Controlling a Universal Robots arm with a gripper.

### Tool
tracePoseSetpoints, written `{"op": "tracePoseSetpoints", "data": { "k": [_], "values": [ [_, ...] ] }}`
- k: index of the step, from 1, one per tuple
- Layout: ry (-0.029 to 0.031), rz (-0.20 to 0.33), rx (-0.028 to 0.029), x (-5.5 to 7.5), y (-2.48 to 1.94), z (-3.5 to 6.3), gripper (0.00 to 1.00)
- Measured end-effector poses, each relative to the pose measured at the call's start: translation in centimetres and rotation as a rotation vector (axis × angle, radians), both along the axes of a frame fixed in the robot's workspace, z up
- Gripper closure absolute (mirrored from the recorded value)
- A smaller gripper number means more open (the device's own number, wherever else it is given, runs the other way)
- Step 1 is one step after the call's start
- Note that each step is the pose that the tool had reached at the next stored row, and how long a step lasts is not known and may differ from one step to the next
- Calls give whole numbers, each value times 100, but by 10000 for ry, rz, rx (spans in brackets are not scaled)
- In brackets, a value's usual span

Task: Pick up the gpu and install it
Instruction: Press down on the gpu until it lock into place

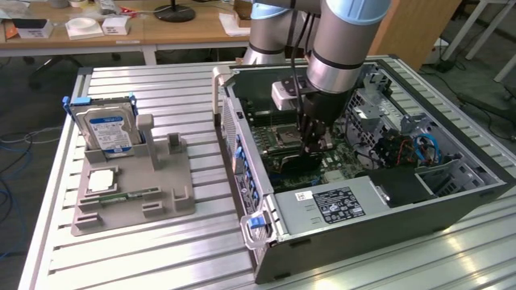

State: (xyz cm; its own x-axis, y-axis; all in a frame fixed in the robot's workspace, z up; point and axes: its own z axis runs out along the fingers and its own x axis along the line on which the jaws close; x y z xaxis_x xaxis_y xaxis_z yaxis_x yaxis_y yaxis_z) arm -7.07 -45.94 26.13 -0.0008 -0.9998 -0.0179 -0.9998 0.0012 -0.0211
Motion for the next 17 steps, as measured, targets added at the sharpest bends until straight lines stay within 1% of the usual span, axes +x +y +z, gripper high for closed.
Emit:
{"op": "tracePoseSetpoints", "data": {
  "k": [1,2,5,8,9,11,12,13,15,17],
  "values": [
    [5,2,-15,-1,-1,-12,90],
    [8,4,-19,-1,-1,-21,90],
    [0,-1,2,-3,1,-32,90],
    [-2,-1,0,-3,1,-29,90],
    [-29,-5,5,-5,3,-22,90],
    [-110,-6,33,-3,4,3,90],
    [-122,-1,26,-2,3,23,90],
    [-127,2,4,-2,0,49,90],
    [-140,2,6,-2,1,77,90],
    [-154,-2,4,-20,1,81,90]
  ]
}}
